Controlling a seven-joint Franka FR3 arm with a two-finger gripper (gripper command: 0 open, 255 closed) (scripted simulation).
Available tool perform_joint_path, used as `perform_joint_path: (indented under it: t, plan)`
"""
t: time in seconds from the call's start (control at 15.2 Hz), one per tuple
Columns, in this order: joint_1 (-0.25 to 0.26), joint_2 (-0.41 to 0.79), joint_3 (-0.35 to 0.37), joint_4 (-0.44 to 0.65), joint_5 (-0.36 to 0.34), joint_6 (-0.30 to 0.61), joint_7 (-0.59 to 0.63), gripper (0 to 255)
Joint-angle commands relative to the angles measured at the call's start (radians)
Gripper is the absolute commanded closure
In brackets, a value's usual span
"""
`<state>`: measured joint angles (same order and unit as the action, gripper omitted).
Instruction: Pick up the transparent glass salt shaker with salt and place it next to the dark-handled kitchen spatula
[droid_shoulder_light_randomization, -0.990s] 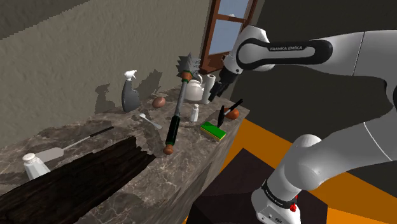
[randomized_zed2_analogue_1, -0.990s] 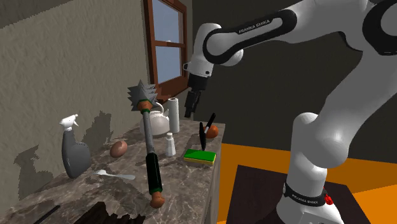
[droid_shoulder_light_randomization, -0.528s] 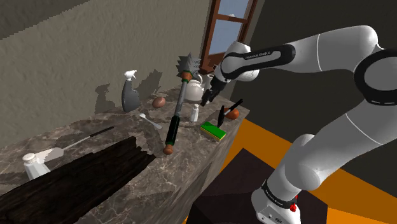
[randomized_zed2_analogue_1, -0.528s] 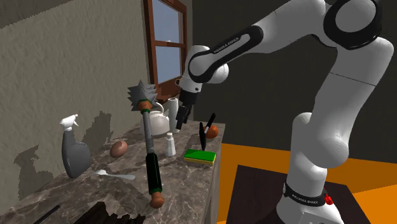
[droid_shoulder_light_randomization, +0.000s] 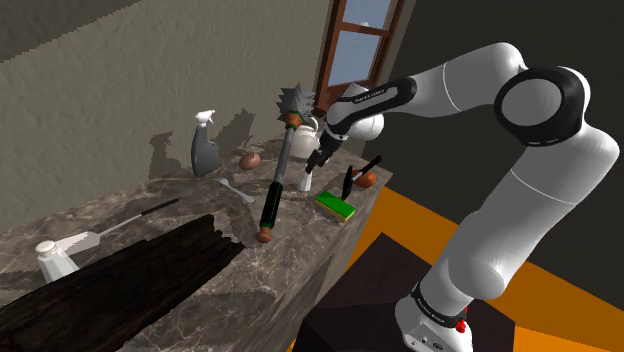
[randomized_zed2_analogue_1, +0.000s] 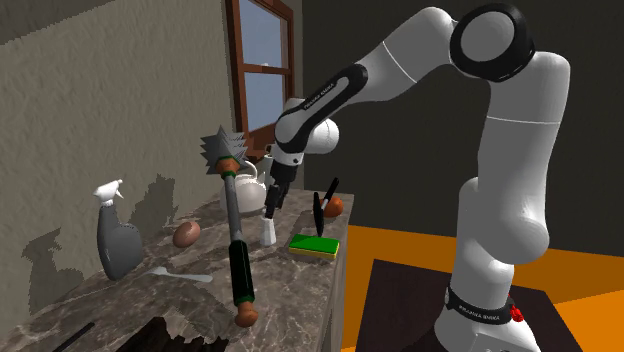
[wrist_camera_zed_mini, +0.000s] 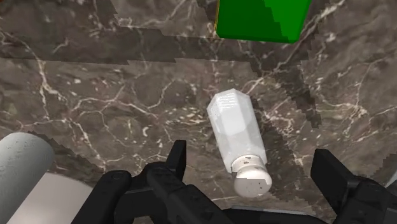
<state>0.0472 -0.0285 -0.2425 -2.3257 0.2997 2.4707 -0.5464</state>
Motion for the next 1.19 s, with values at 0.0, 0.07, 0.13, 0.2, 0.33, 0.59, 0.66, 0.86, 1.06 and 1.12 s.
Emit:
perform_joint_path:
  t: [0.0,0.07,0.13,0.2,0.33,0.59,0.66,0.86,1.06,1.12]
  plan:
    - [0.003,0.027,0.002,0.004,0.018,0.021,-0.013,0]
    - [0.004,0.039,0.003,0.004,0.027,0.033,-0.019,0]
    - [0.006,0.051,0.005,0.003,0.036,0.044,-0.025,0]
    - [0.007,0.063,0.006,0.003,0.045,0.055,-0.032,0]
    - [0.009,0.082,0.009,0.003,0.06,0.073,-0.042,0]
    - [0.008,0.082,0.01,0.003,0.06,0.073,-0.042,0]
    - [0.008,0.082,0.01,0.003,0.06,0.073,-0.042,0]
    - [0.008,0.082,0.01,0.003,0.06,0.072,-0.042,255]
    - [0.008,0.081,0.01,0.003,0.06,0.072,-0.042,255]
    - [0.008,0.081,0.01,0.003,0.06,0.072,-0.042,255]
